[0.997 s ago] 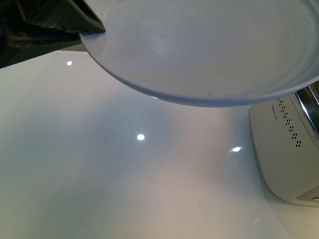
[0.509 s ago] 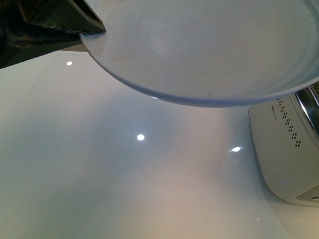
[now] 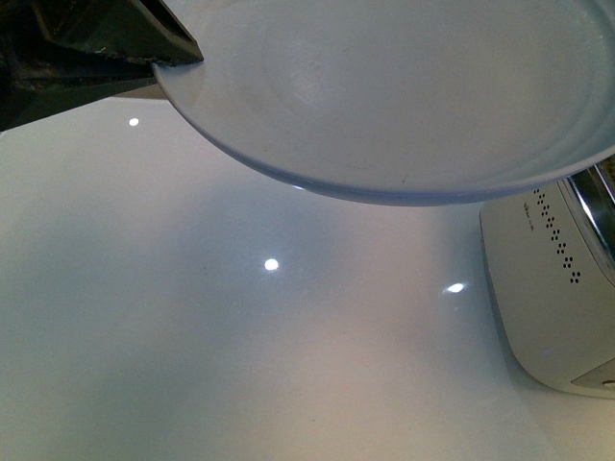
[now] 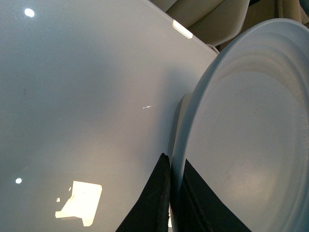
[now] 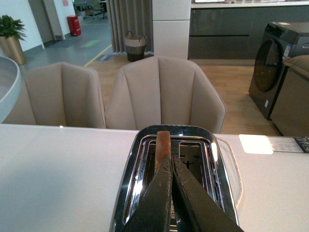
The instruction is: Left arm holds plate, right arm toasts bread
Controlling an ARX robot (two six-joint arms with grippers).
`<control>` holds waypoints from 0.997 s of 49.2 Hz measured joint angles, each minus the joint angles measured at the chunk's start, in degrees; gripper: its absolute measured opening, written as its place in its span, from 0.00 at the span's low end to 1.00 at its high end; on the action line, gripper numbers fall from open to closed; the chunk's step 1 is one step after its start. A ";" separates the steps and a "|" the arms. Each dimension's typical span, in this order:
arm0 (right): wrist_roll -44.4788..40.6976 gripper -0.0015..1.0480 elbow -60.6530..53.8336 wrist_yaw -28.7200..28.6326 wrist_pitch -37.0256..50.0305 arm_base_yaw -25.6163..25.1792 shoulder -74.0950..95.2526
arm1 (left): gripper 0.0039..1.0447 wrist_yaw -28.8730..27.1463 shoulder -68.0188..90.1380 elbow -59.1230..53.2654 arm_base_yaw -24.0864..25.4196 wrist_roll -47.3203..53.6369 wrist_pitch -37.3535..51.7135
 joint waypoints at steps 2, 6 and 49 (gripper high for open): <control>0.00 0.02 0.00 0.00 -0.83 0.00 -0.83 | 0.03 0.00 0.00 0.00 0.00 0.00 0.00; 0.00 0.02 0.00 0.00 -2.12 0.00 -2.19 | 0.03 0.02 0.00 0.00 0.00 0.00 0.00; -0.02 0.55 0.00 0.07 -13.73 0.00 -13.44 | 0.03 0.04 -0.07 0.00 -0.07 0.00 0.00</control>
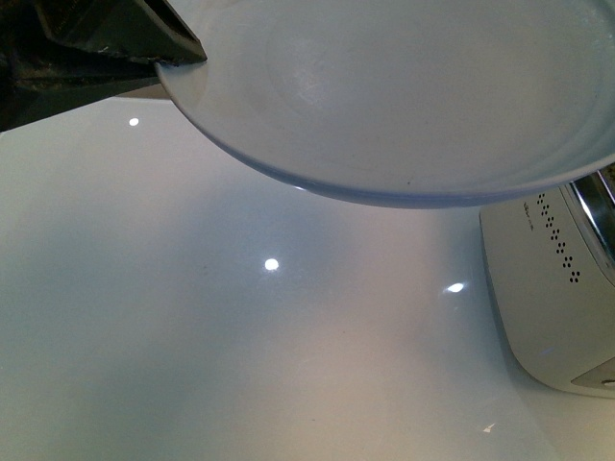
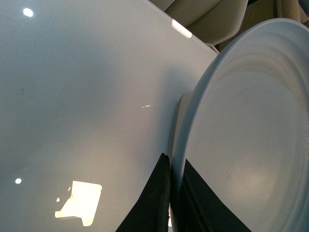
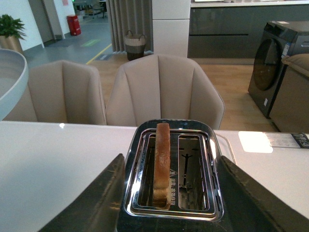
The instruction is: Left arm holds plate, right arm toasts bread
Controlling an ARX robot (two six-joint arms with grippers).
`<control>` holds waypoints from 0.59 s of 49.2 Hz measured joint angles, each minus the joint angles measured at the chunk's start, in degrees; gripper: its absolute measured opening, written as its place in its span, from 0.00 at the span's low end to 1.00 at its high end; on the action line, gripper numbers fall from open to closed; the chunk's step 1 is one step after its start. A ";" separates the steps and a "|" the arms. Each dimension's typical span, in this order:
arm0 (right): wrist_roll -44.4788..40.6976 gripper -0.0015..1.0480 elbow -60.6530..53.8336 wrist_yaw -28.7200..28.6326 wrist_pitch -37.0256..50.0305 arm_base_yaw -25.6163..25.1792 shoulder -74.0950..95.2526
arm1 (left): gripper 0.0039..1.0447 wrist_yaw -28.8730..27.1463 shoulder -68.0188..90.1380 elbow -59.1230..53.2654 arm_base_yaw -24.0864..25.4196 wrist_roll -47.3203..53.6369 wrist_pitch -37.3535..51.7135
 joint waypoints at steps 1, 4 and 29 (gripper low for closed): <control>0.00 0.58 0.00 0.00 0.00 0.00 0.00 | 0.03 0.02 0.00 0.00 0.00 0.00 0.00; 0.00 0.70 0.00 0.00 0.00 0.00 0.00 | 0.03 -0.02 0.00 0.00 0.00 0.00 0.00; 0.00 0.92 0.00 -0.02 0.00 0.00 0.00 | 0.03 -2.08 -0.20 -0.48 -0.26 -2.97 4.52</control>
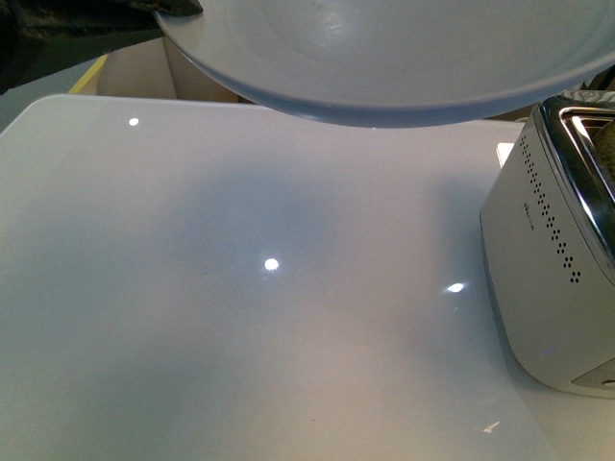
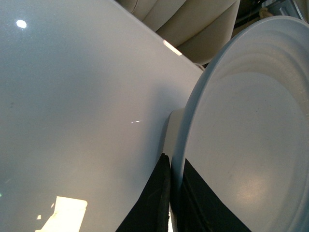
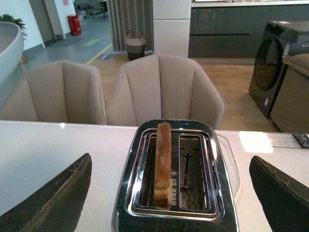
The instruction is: Left arm holds plate, right arm toasts bread
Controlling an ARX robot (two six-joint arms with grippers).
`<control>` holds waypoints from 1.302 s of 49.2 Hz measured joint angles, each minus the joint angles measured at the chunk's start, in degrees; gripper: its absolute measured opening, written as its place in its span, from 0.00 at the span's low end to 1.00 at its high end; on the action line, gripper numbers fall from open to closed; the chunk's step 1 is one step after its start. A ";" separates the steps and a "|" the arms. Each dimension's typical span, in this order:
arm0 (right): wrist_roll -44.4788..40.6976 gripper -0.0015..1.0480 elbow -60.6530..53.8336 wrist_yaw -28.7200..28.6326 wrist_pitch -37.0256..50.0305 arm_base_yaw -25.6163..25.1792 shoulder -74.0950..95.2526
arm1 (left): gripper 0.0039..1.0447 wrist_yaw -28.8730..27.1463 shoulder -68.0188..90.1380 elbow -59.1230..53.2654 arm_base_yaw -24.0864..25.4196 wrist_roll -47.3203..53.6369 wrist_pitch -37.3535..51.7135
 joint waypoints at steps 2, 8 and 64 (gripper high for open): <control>0.00 0.92 0.00 0.02 0.00 0.00 0.00 | 0.03 0.13 -0.11 0.00 0.02 -0.31 -0.07; 0.02 0.92 0.00 0.02 0.00 0.00 0.00 | 0.03 0.68 -0.11 0.02 -0.07 0.02 -0.17; 0.02 0.92 0.00 0.02 0.00 0.00 -0.02 | 0.03 16.92 22.77 -3.45 41.16 31.58 11.54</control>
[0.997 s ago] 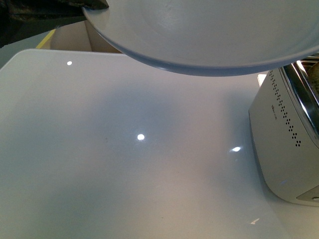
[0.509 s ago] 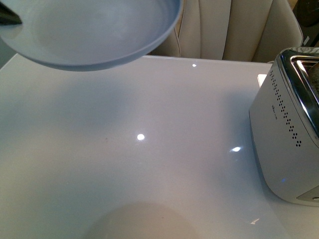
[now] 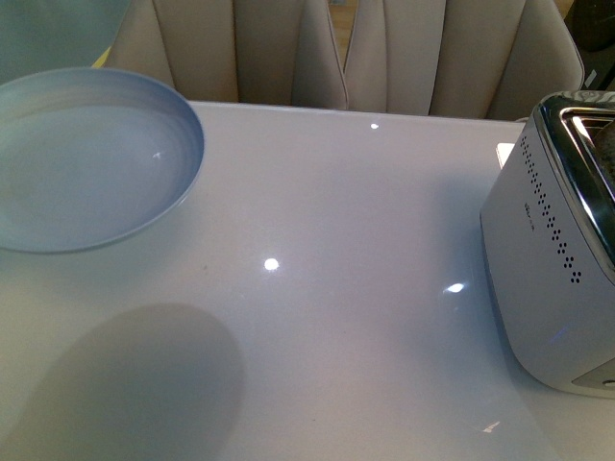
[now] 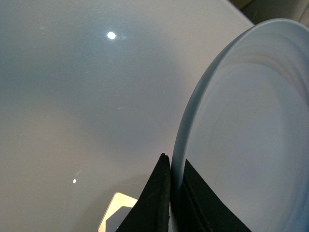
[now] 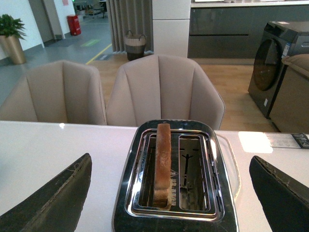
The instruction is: Left arm holds plate, right arm toasts bread
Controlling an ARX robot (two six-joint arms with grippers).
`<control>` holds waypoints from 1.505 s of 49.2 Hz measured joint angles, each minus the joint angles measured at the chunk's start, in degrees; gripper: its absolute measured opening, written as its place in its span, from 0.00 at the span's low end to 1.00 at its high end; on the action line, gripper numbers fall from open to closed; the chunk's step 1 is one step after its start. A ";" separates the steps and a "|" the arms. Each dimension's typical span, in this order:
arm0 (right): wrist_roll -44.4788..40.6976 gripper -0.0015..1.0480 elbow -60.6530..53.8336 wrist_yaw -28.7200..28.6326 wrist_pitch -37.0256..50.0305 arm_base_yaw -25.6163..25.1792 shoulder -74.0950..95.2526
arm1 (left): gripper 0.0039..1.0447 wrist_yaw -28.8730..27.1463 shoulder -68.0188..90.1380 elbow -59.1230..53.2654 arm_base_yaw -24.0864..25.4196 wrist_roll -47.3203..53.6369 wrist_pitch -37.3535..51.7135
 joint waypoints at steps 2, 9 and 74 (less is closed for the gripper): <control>-0.02 0.92 0.00 0.00 0.00 0.00 0.00 | 0.03 0.11 1.14 -0.57 0.81 0.79 1.25; -0.02 0.92 0.00 0.00 0.00 0.00 0.00 | 0.03 0.26 7.63 -3.04 4.24 5.81 5.79; -0.02 0.92 0.00 0.00 0.00 0.00 0.00 | 0.44 7.06 35.21 -6.01 10.19 9.75 25.81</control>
